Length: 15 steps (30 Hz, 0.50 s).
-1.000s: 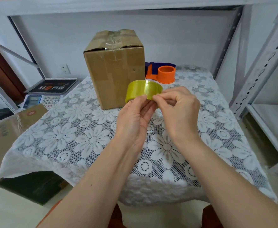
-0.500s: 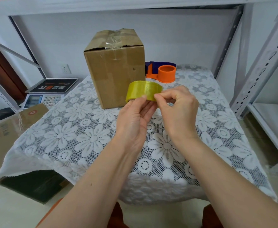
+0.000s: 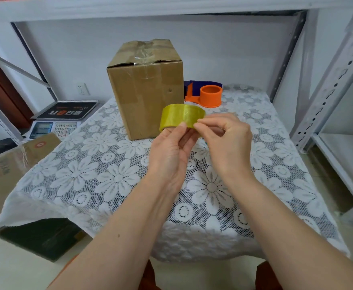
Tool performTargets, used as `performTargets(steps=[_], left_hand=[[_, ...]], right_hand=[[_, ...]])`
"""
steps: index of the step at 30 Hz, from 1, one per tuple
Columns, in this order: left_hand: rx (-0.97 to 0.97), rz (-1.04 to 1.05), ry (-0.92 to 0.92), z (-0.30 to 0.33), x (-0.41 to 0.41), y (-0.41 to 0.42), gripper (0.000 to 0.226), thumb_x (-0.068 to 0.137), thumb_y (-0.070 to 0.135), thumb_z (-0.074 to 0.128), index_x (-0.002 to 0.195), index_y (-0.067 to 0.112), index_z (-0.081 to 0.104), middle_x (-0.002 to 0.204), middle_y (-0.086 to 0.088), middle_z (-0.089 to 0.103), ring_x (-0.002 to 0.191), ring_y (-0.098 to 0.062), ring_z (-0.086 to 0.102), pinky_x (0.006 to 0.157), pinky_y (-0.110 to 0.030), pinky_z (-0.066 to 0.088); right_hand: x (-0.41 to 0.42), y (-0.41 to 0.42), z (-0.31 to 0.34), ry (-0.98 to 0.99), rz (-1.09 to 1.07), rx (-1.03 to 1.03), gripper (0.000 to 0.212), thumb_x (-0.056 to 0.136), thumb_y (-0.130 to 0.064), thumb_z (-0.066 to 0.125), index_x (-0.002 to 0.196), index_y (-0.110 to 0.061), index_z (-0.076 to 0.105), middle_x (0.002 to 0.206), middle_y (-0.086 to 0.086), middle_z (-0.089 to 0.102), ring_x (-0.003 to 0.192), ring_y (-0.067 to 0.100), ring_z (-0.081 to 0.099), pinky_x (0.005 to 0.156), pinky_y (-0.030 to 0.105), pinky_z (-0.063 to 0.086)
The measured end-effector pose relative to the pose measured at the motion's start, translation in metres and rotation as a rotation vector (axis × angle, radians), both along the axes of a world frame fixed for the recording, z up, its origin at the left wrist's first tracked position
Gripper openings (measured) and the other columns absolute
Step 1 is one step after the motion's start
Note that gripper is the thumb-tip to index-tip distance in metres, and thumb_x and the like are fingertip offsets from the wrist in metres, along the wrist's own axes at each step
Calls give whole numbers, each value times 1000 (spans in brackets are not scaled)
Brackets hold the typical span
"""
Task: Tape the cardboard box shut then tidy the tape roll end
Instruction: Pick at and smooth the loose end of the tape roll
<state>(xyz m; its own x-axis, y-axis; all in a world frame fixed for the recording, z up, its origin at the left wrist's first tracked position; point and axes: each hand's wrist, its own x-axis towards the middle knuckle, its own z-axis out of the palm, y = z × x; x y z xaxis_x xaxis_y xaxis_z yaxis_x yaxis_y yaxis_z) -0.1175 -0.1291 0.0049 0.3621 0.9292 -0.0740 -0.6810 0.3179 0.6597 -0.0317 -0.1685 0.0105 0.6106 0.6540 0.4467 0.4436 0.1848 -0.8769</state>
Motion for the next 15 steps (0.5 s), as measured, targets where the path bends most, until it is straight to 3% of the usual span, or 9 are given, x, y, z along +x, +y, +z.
performTargets(steps=[4,10,15], left_hand=[[28,17,18,0,-1,0,13,93,-3,51,84,0,59,84,-15,71,79,-18,71,82,-29,58],[132,29,130,-1,-3,1,13,93,-1,52,83,3,61,85,-12,70,83,-17,70,88,-29,56],[186,17,171,-1,-2,-2,16,93,-1,52,84,5,64,92,-13,71,90,-20,69,91,-31,54]], right_hand=[[-1,3,-1,-25,-10,-5,10,72,-10,79,81,-11,76,97,3,66,84,9,66,80,17,53],[6,1,7,16,34,-105,10,75,-14,77,70,-21,72,94,-1,67,76,3,64,74,16,52],[10,1,6,-83,43,-227,9,83,-19,67,74,-20,68,105,2,59,88,8,59,77,16,45]])
